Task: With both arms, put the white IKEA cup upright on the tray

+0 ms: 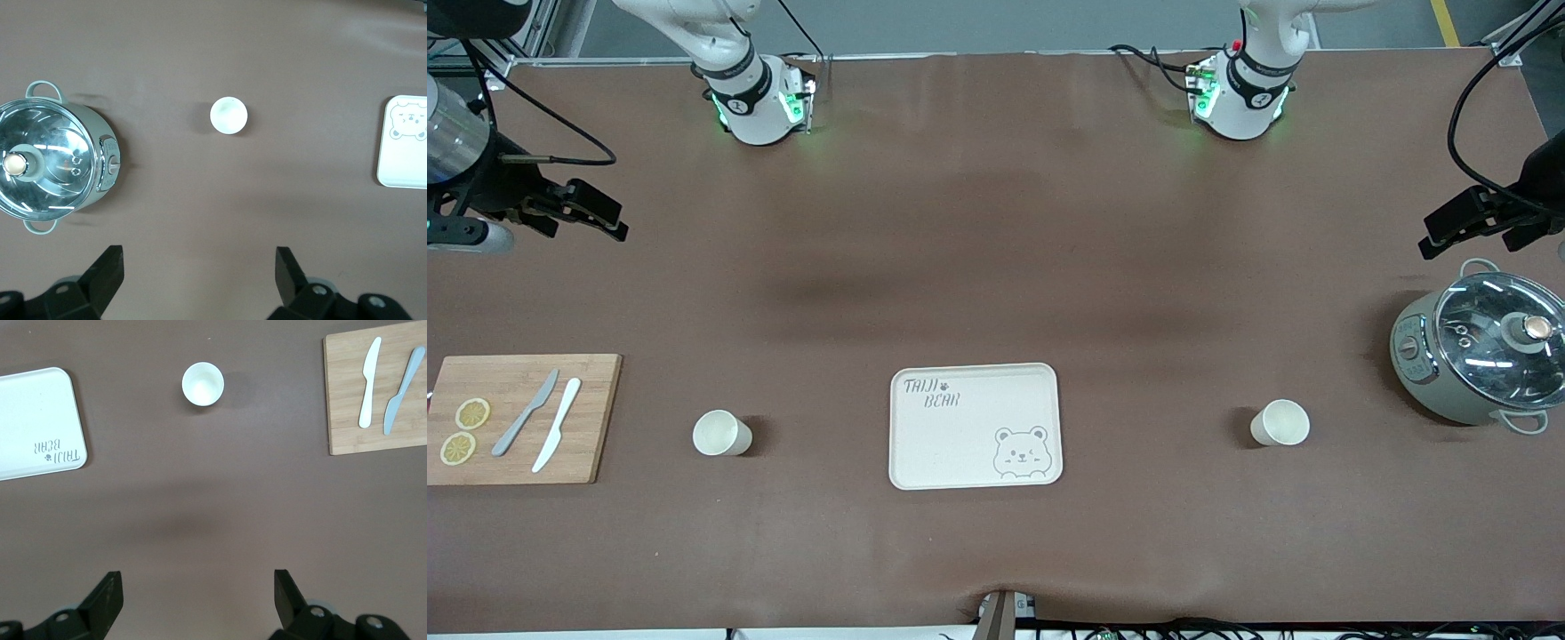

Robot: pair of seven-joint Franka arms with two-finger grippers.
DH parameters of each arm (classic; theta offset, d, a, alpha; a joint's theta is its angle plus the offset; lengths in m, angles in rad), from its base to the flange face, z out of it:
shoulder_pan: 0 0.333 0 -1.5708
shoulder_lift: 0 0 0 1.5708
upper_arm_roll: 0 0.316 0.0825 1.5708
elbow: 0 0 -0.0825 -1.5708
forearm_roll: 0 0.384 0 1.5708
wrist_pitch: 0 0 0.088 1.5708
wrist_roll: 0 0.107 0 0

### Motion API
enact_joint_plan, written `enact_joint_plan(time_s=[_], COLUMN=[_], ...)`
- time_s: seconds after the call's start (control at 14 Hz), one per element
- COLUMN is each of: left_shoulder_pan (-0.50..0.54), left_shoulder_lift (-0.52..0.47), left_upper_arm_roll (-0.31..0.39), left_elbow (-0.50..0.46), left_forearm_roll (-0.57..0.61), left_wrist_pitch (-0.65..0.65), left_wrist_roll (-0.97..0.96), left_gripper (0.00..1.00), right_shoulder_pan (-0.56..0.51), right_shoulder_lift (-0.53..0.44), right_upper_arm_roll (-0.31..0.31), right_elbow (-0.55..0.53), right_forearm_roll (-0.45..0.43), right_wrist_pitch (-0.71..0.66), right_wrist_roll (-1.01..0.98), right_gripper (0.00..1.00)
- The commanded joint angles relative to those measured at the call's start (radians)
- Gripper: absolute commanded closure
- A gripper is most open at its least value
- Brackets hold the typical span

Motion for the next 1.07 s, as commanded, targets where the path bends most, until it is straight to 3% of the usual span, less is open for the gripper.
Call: enact_joint_plan(time_s=[0.0, 0.43, 0.71, 1.0], left_shoulder_pan=[0.005, 0.002, 0.007, 0.001], left_shoulder_lift=[0.012, 0.041, 0.067, 0.12], left_upper_arm_roll=[-0.002, -0.002, -0.002, -0.002], left_elbow=[0.028, 0.025, -0.005, -0.001], left_forearm_roll=[-0.005, 0.012, 0.0, 0.005], left_wrist_pitch=[-0.017, 0.011, 0.003, 0.012], left_wrist_roll=[0.018, 0.0, -0.005, -0.003], left_gripper=[0.0, 0.0, 0.0, 0.0], right_shoulder_pan=[0.02, 0.047, 0.126, 0.104], right_shoulder_lift=[-0.019, -0.019, -0.018, -0.004], right_upper_arm_roll=[-0.001, -0.001, -0.001, -0.006], right_elbow=[-0.017, -0.017, -0.017, -0.012], right_forearm_roll=[0.022, 0.023, 0.023, 0.012], right_wrist_pitch=[0.0, 0.003, 0.017, 0.035], right_wrist_roll=[0.053, 0.123, 0.257, 0.21], right_gripper=[0.0, 0.0, 0.0, 0.0])
